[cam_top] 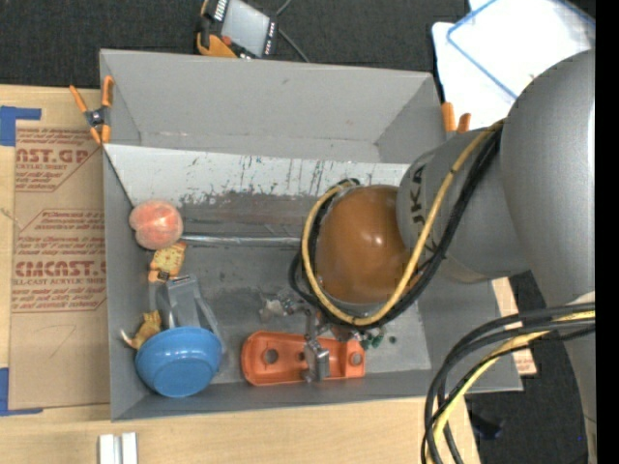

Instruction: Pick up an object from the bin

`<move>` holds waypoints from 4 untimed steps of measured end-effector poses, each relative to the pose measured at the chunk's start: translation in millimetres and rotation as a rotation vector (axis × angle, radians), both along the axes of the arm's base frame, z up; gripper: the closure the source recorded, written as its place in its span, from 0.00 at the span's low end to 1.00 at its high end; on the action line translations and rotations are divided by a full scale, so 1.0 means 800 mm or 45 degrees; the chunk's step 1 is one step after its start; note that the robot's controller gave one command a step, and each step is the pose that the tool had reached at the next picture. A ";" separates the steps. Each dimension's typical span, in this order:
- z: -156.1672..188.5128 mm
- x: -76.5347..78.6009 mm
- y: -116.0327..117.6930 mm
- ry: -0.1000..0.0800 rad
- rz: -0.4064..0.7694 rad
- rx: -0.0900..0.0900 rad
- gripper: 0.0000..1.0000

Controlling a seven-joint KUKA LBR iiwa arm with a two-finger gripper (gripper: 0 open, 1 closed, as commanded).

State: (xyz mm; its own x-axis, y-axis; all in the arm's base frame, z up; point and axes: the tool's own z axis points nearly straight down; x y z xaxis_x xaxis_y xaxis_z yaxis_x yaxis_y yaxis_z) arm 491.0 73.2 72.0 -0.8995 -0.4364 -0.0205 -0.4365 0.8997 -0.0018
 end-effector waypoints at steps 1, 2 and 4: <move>0.005 0.008 0.015 0.031 -0.082 -0.002 1.00; 0.004 0.008 0.015 0.031 -0.082 -0.002 1.00; 0.065 0.007 0.015 0.031 -0.082 -0.003 1.00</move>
Offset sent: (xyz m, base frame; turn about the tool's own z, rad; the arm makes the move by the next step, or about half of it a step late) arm 0.0000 0.0000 0.0000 0.0000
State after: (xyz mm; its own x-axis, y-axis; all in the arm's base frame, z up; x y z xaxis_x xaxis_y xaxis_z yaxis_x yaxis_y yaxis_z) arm 496.8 85.2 123.7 -0.9260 -0.3776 0.0029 -0.3776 0.9259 0.0058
